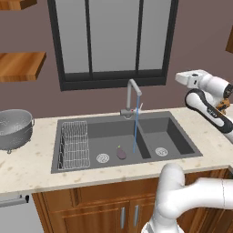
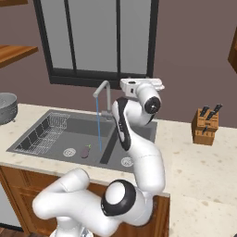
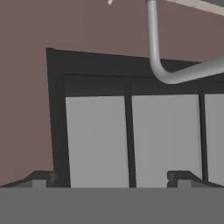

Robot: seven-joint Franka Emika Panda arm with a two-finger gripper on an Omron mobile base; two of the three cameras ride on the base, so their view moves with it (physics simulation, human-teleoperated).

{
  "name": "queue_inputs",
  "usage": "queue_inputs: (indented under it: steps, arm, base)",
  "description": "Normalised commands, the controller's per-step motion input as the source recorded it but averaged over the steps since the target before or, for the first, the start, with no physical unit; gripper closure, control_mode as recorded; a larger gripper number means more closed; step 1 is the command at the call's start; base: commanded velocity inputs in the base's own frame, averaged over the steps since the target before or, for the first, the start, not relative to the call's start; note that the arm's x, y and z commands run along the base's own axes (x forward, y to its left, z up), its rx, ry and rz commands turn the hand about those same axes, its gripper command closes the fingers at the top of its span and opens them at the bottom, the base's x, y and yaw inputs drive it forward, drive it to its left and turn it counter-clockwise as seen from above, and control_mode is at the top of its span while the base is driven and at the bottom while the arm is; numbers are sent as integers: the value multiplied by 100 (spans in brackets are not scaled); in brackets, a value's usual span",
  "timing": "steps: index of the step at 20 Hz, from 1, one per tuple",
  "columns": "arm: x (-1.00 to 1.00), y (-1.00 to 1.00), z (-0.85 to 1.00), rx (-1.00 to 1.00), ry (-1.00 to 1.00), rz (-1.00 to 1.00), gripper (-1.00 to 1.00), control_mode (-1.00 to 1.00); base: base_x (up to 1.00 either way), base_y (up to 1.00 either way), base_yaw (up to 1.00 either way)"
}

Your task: Turn on the sink faucet. Then move the eggplant from the counter to the sink. Turn off the sink. Move the vegetable from the sink to the pot next to the stove. Finally move the pot to the front left burner.

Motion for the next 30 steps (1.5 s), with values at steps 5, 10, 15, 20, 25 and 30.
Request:
queue_inputs:
  steps: [5, 10, 15, 20, 25, 30]
  arm:
    - [-48, 1, 57, 0, 20, -4, -100, -100]
    - [-31, 6, 35, 1, 37, 0, -100, -100]
    - [-7, 9, 19, 2, 48, 0, -100, -100]
    - [0, 1, 7, 10, 46, 0, -100, -100]
    - [2, 9, 9, 13, 40, -5, -100, -100]
    - [8, 4, 0, 5, 8, -3, -100, -100]
  base:
    - [0, 0, 0]
    - [0, 0, 0]
    - [0, 0, 0]
    - [0, 0, 0]
    - [0, 0, 0]
    - [0, 0, 0]
